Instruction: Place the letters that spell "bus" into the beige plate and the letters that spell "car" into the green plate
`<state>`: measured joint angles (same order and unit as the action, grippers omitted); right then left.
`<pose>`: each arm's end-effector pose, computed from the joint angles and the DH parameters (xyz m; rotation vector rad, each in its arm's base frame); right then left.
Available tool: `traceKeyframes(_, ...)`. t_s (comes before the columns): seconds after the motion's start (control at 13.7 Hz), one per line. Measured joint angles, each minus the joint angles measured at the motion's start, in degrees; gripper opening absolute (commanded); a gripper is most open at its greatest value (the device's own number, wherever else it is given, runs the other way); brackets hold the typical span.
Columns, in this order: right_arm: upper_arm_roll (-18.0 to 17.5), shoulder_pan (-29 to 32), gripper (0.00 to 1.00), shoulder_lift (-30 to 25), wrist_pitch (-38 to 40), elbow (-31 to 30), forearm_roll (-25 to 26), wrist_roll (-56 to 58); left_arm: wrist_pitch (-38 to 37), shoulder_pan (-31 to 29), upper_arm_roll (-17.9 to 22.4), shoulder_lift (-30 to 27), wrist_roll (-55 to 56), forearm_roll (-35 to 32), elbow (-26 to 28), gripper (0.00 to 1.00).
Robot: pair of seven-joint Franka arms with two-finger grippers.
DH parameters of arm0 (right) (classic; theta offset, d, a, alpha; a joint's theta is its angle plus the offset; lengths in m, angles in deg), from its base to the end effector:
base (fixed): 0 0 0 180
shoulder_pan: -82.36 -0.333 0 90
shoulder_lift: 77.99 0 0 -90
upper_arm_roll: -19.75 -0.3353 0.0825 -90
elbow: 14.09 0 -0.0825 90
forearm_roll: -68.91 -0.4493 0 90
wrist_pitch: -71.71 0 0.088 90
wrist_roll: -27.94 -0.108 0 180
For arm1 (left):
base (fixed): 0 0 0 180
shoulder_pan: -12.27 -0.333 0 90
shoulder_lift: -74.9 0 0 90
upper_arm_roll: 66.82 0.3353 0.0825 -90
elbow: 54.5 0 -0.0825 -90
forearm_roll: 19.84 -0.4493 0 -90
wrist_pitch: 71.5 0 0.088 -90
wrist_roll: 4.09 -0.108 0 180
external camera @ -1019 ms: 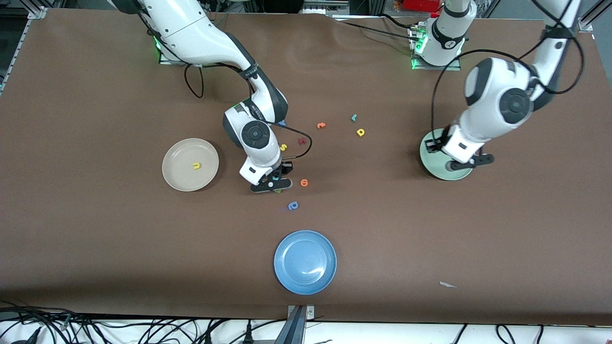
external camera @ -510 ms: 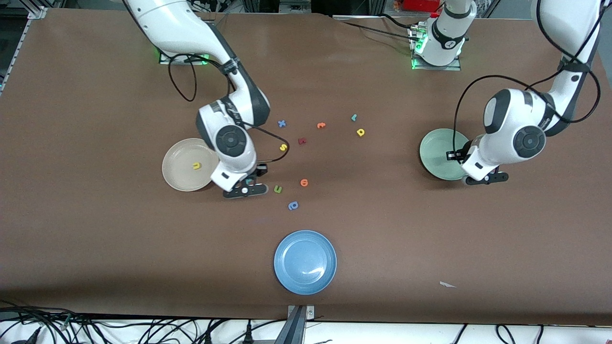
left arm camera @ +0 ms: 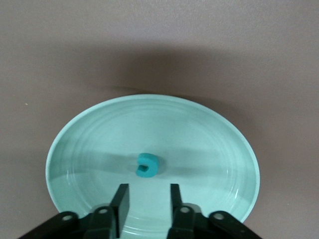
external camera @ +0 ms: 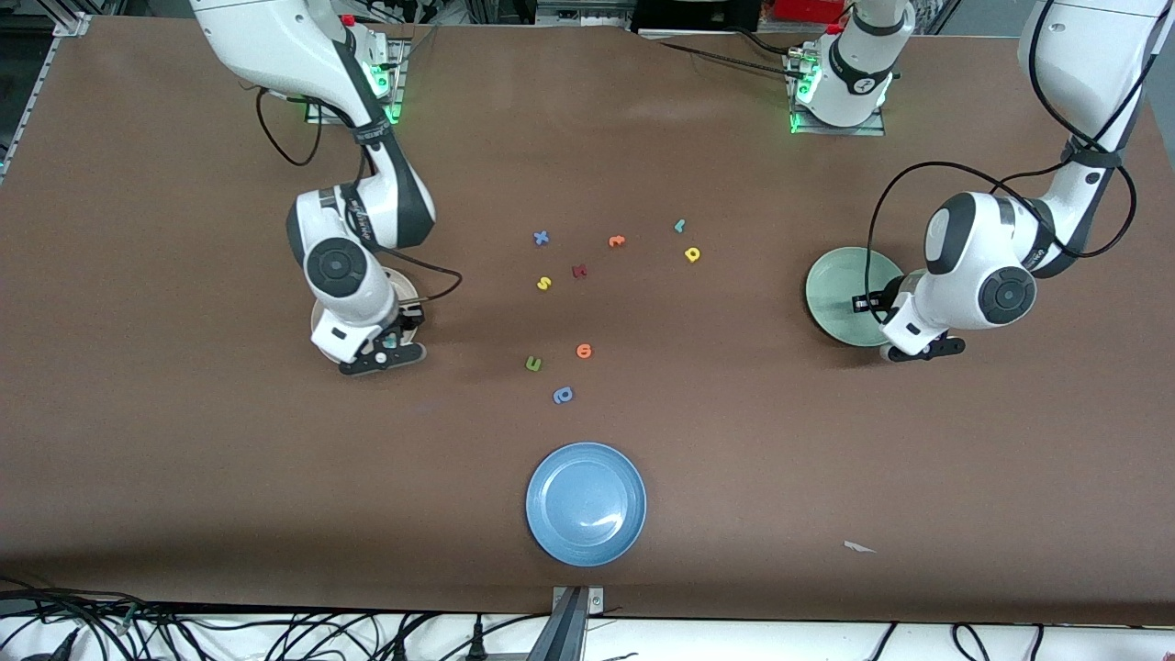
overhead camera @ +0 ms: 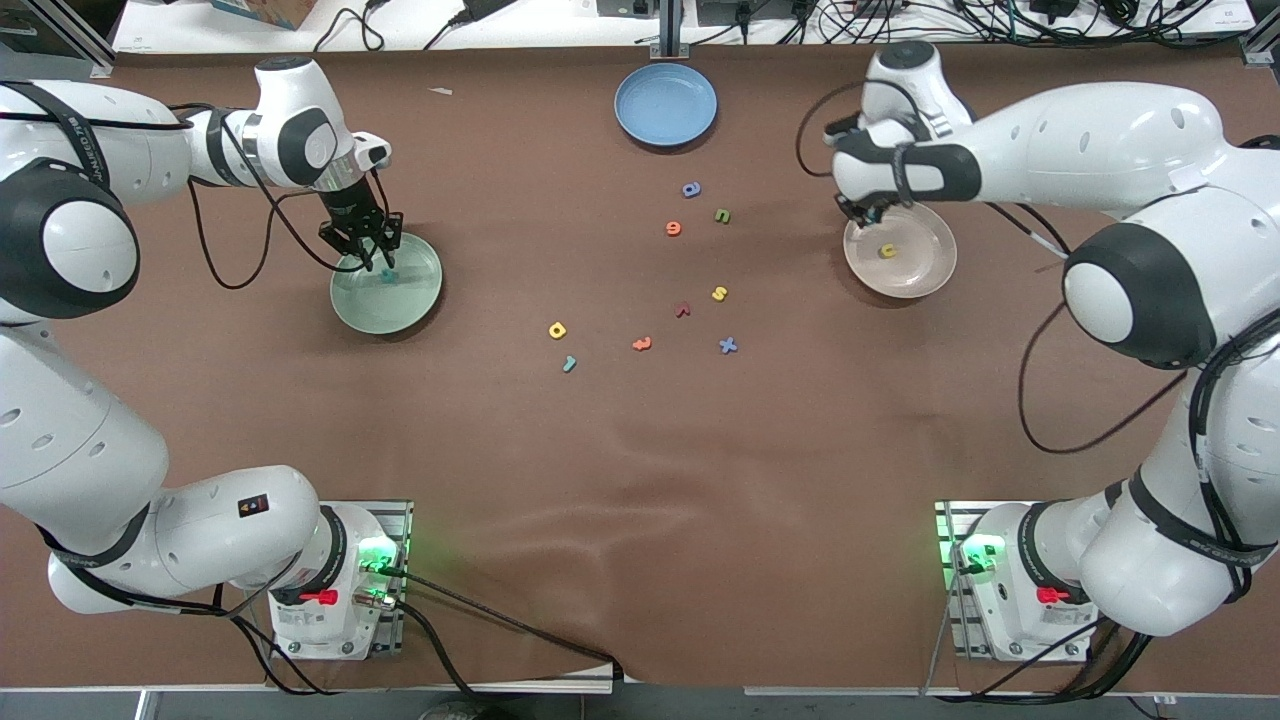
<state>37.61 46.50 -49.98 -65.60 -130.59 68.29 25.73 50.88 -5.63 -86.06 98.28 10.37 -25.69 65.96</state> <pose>0.6055 0.1948 0.1687 2.9522 0.4374 -0.1141 0.5865 -0.0150 0.1742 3.0729 0.2485 -0.5487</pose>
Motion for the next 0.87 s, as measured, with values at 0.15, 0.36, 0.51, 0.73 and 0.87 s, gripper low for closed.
traceKeyframes(0.15,0.45,-0.01,1.0,-0.64,-1.93,-3.2,-0.01,0.32,-0.81,0.0,-0.61,-0.33,0.13,0.0,-0.89,1.0)
traceKeyframes(0.36,0.42,-0.27,1.0,-1.72,0.55,-2.3,-0.05,0.03,-3.34,-0.03,-3.38,-2.82,1.67,0.13,-1.79,1.0)
traceKeyframes(0.51,0.06,-0.33,0.99,-2.53,6.64,0.92,-0.97,-0.75,-3.98,0.01,-6.72,-4.51,7.51,1.98,-1.81,1.0)
traceKeyframes(0.73,-3.89,-0.63,0.99,-3.21,16.35,8.3,-5.55,-8.87,-4.14,0.11,-13.05,-5.06,17.53,4.63,-1.8,1.0)
traceKeyframes(0.87,-8.37,-1.21,0.99,-3.22,16.91,10.33,-6.16,-17.88,-4.14,0.21,-17.38,-5.05,23.95,4.72,-1.5,1.0)
